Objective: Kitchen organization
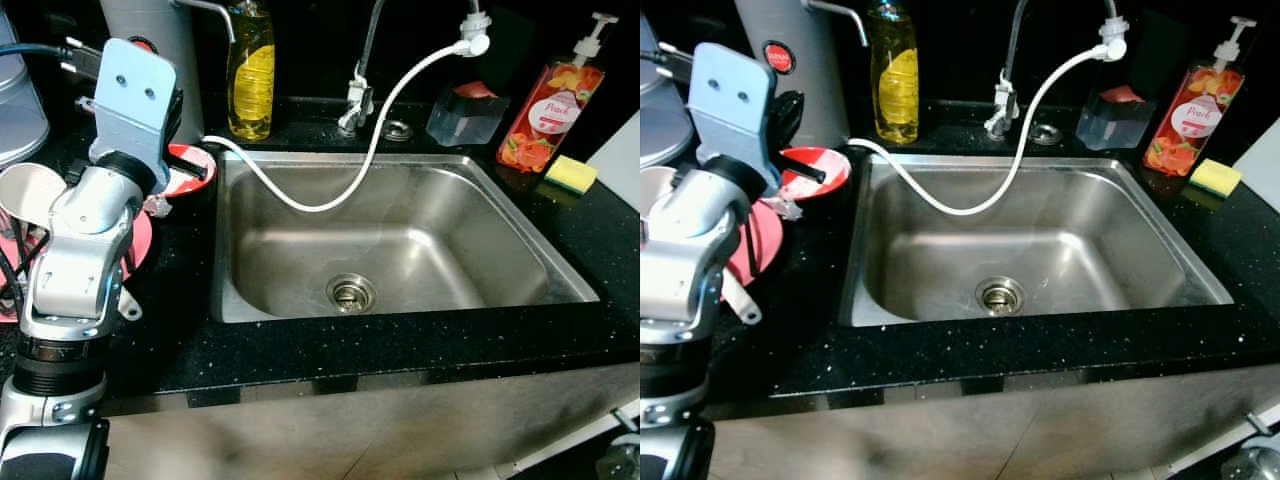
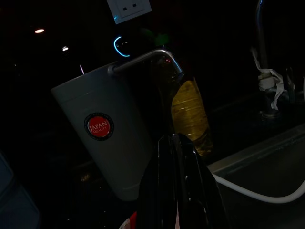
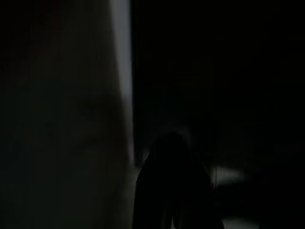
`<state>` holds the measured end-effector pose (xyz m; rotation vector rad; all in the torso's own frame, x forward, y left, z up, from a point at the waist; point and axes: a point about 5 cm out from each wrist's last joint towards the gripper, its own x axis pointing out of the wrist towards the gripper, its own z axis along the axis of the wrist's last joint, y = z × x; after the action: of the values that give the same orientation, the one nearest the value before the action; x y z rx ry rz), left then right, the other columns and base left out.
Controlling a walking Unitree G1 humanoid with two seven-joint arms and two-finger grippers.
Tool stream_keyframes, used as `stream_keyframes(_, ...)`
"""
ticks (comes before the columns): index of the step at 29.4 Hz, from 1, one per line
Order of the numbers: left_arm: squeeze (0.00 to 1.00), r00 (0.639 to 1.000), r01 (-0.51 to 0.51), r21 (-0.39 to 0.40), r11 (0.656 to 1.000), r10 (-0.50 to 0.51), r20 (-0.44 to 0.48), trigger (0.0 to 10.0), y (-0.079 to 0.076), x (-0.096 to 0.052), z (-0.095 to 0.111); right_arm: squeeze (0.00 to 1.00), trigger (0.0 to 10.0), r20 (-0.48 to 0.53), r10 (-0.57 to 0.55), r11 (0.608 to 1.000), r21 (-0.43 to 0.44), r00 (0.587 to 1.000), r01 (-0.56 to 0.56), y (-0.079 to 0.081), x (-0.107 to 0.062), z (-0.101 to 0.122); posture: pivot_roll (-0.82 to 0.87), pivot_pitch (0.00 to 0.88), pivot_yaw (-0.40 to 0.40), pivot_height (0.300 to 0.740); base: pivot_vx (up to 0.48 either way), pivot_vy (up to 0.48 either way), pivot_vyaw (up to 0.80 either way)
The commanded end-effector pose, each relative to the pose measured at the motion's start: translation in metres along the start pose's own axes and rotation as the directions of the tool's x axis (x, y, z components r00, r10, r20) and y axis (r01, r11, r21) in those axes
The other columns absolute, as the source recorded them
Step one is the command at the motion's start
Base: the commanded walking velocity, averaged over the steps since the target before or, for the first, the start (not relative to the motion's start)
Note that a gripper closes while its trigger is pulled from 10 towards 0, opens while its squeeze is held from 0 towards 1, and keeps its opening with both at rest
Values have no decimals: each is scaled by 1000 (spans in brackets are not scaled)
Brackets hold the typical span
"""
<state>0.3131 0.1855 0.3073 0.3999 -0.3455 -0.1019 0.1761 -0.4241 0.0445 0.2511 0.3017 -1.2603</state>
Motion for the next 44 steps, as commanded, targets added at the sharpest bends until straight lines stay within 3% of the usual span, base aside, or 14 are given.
stream_keyframes(1, 0, 1000, 4, 21, 1000, -4, -4, 10000, 0, -1, -1, 0, 10000, 69, -27, 999, 44, 997, 24, -1, 4, 20, 190, 0, -75, 740, 0, 0, 0)
stream_keyframes(12, 0, 1000, 2, 24, 1000, -2, -3, 10000, 1, -2, -1, 0, 10000, 411, 15, 996, 71, 912, -48, 10, 8, 126, 194, 0, -84, 740, 0, 0, 0)
stream_keyframes(17, 0, 1000, 0, 26, 1000, 1, -9, 10000, 2, -4, -2, 0, 10000, 657, 142, 977, 25, 740, -210, 39, -22, 201, 199, 0, -83, 740, 0, 0, 0)
stream_keyframes(21, 0, 1000, 2, 26, 1000, -1, -10, 10000, 2, -4, -2, 0, 10000, 730, 271, 942, -68, 627, -328, 65, -47, 228, 197, 0, -82, 740, 0, 0, 0)
stream_keyframes(23, 0, 1000, 4, 25, 1000, -3, -9, 10000, 2, -4, -2, 0, 10000, 721, 410, 881, -156, 558, -446, 93, -67, 233, 193, 0, -78, 740, 0, 0, 0)
stream_keyframes(27, 0, 999, 19, 5, 1000, -19, -26, 10000, -2, -1, -3, 0, 10000, 524, 724, 644, -283, 448, -711, 170, -112, 192, 184, 0, -76, 740, 0, 0, 0)
stream_keyframes(31, 0, 998, 25, -13, 1000, -25, -56, 10000, -2, -1, -5, 0, 10000, 430, 814, 542, -320, 391, -777, 193, -130, 168, 191, 0, -77, 740, 0, 0, 0)
stream_keyframes(34, 0, 998, 25, -13, 1000, -25, -56, 10000, -2, -1, -5, 0, 10000, 430, 814, 542, -320, 391, -777, 193, -130, 168, 191, 0, -77, 740, 0, 0, 0)
stream_keyframes(35, 0, 997, 26, -5, 1000, -26, -66, 10000, -1, -1, -5, 0, 10000, 369, 859, 477, -328, 354, -816, 203, -139, 156, 200, 0, -81, 740, 0, 0, 0)
stream_keyframes(38, 0, 997, 26, -5, 1000, -26, -66, 10000, -1, -1, -5, 0, 10000, 369, 859, 477, -328, 354, -816, 203, -139, 156, 200, 0, -81, 740, 0, 0, 0)
stream_keyframes(40, 0, 991, 44, 3, 999, -43, -128, 10000, 6, -6, -11, 0, 10000, 240, 955, 261, -388, 176, -884, 231, -181, 132, 210, 0, -87, 740, 0, 0, 0)
stream_keyframes(41, 0, 991, 44, 3, 999, -43, -128, 10000, 6, -6, -11, 0, 10000, 240, 955, 261, -388, 176, -884, 231, -181, 132, 210, 0, -87, 740, 0, 0, 0)
stream_keyframes(43, 0, 971, 139, 21, 990, -132, -198, 10000, 6, -13, -22, 0, 10000, 160, 987, 86, -327, 35, -941, 253, -228, 114, 213, 0, -91, 740, 0, 0, 0)
stream_keyframes(44, 0, 971, 139, 21, 990, -132, -198, 10000, 6, -13, -22, 0, 10000, 160, 987, 86, -327, 35, -941, 253, -228, 114, 213, 0, -91, 740, 0, 0, 0)
